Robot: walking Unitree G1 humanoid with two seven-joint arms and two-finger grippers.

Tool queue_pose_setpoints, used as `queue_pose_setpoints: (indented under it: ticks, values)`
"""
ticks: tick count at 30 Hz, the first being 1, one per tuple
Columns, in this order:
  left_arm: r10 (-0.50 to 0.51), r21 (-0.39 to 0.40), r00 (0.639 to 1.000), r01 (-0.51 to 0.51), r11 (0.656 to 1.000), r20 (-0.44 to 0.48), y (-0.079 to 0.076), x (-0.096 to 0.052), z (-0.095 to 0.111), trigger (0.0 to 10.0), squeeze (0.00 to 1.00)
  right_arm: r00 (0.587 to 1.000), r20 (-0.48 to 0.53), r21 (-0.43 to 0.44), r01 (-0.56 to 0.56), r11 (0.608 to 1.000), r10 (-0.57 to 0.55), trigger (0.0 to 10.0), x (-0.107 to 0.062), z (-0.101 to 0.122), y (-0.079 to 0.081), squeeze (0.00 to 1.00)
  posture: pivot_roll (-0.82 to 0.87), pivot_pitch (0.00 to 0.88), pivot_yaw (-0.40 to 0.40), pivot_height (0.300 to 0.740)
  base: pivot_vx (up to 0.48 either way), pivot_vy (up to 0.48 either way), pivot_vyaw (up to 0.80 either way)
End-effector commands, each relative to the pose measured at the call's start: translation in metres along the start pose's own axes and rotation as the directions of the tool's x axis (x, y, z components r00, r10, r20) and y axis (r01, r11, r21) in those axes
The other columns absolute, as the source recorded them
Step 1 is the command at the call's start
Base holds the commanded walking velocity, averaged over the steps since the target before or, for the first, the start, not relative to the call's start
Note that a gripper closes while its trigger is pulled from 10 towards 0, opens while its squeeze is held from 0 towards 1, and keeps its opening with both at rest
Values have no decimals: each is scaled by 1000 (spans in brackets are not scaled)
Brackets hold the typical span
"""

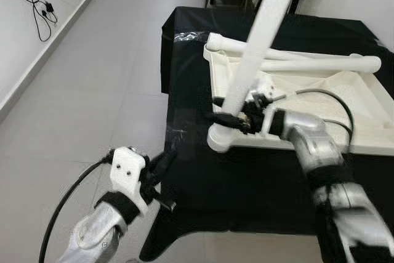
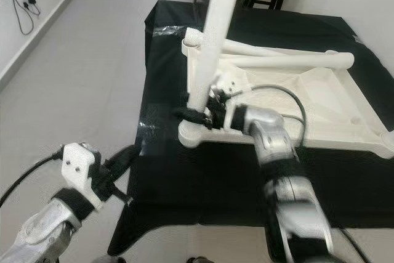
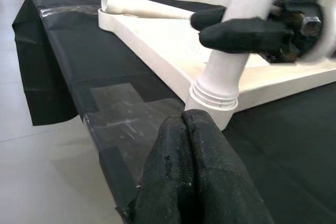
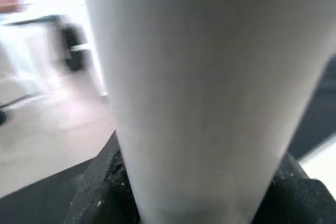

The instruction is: Building children table

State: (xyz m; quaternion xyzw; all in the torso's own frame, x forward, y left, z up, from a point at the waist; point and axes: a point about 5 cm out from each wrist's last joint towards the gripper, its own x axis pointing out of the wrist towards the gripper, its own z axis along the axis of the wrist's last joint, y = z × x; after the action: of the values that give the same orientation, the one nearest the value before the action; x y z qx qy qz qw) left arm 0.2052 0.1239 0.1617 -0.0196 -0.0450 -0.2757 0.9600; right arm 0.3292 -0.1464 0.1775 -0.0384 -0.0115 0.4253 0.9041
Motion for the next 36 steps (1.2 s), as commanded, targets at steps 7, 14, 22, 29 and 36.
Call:
queue_pose_setpoints:
  ticks: [7,14,22,29,36]
  values:
    - [-10,6,1000,10,1000,-16,6,-5,0,10000,0,778,-216,183,625,759,-589,0,-28,-43,46,0,67,158,-89,740,0,0,0]
    - [-10,6,1000,10,1000,-18,5,-4,-1,10000,0,786,-210,135,612,779,-581,0,-21,-43,37,0,84,150,-108,740,0,0,0]
    - [-14,3,1000,14,1000,-20,2,-1,-3,10000,0,987,61,160,138,977,-150,10000,10,16,52,1000,91,127,-104,740,0,0,0]
    - [-14,2,1000,14,1000,-16,1,2,-3,10000,0,981,39,24,-189,982,188,10000,7,19,16,0,104,117,-105,740,0,0,0]
    - [-13,2,1000,14,1000,-14,0,2,-4,10000,0,963,8,40,-269,962,268,10000,11,17,1,0,120,112,-110,740,0,0,0]
